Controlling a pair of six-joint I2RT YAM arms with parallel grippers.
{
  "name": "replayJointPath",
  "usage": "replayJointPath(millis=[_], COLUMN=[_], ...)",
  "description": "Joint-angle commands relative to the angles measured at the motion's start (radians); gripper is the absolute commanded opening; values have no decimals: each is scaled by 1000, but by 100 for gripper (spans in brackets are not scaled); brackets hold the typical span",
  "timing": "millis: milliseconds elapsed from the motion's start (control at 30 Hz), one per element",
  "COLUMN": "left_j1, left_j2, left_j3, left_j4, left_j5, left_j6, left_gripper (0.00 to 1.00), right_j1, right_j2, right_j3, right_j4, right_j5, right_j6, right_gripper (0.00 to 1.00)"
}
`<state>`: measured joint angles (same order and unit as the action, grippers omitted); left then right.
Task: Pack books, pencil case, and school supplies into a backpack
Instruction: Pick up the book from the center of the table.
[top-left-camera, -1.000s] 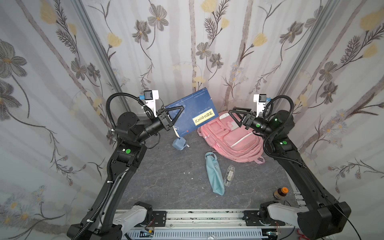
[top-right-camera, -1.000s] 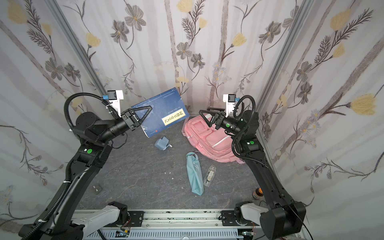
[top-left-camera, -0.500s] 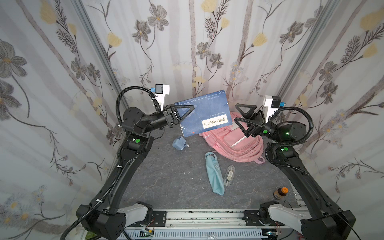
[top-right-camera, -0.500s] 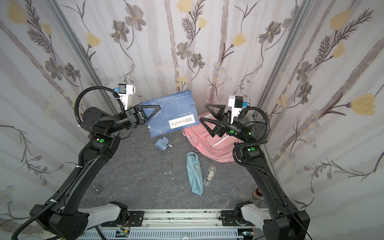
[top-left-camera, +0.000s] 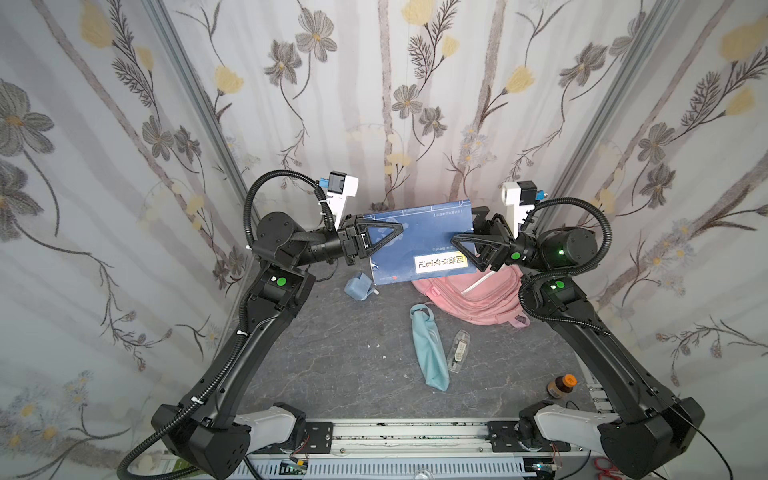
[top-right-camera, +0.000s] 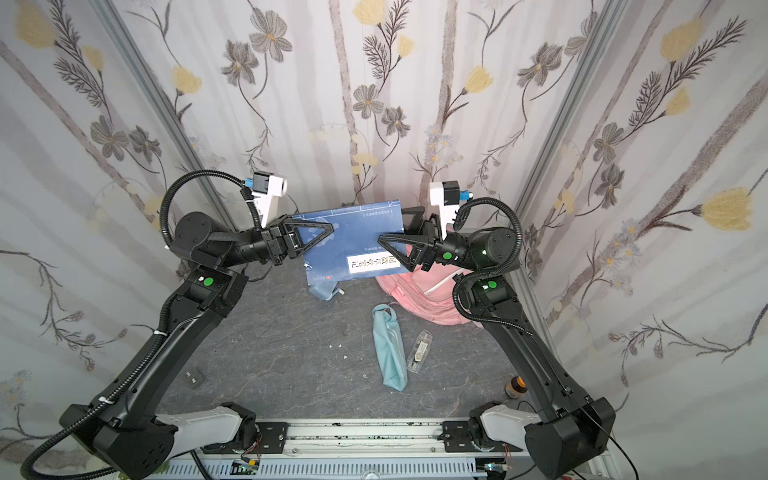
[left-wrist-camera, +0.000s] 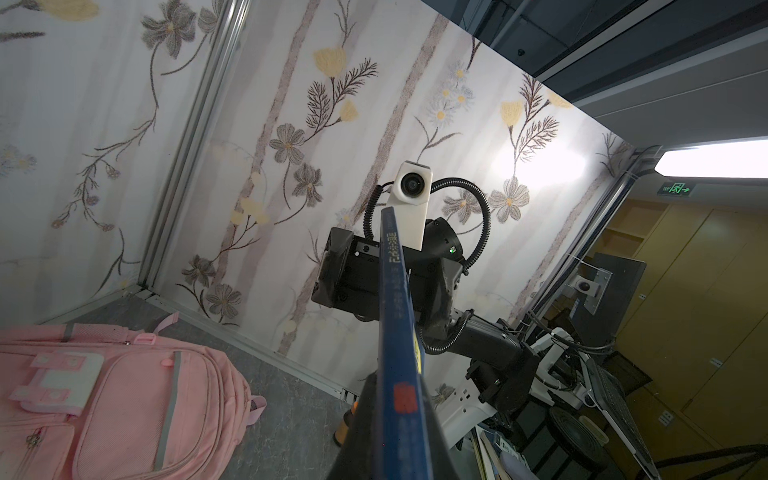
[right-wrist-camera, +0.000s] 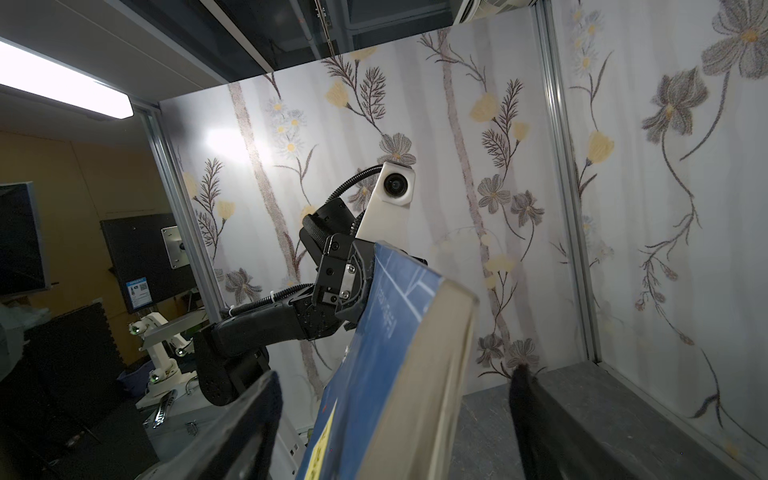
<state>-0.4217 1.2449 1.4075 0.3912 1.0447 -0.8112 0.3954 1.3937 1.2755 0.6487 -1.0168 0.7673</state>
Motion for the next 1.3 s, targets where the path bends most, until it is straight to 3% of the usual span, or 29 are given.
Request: replayJointPath(millis=[0,133,200,333,567,633,867,900,967,1033,1200,1267], left_j1=[0,-1,-3,-4,-8,-8,-8,-8,-8,-8,-8,-13], left_j2=[-5,-3,2,11,11,11,-46,-56,-77,-96,-131,-126], left_j3=[13,26,34,39,36,34,24,21,10,-6,-50,-53], left_j4=[27,25,27,2,-34,-59,-255,-274,-303,-307,-294,-313], left_j5=[15,16,13,17,-3,-18,-197,-226,-294,-364,-572,-648], left_j6=[18,26,23,36,77,96,301,327,371,407,461,487], left_gripper=[0,0,0,0,0,0,5,13,65,85,89,89], right_j1=[3,3,5,26,36,35,14,10,-1,-18,-99,-137], right_j2=[11,13,18,40,35,27,13,10,2,-15,-98,-147], right_j3=[17,34,40,68,64,63,66,67,65,60,16,16], right_j4=[-44,-130,-122,-115,-172,-194,-321,-335,-373,-417,-531,-686], right_j5=[-27,-16,-43,-130,-152,-152,-106,-105,-97,-68,93,257], right_j6=[0,-37,-22,6,-25,-43,-91,-92,-101,-117,-148,-227], right_gripper=[83,85,82,62,11,0,0,0,0,0,0,0])
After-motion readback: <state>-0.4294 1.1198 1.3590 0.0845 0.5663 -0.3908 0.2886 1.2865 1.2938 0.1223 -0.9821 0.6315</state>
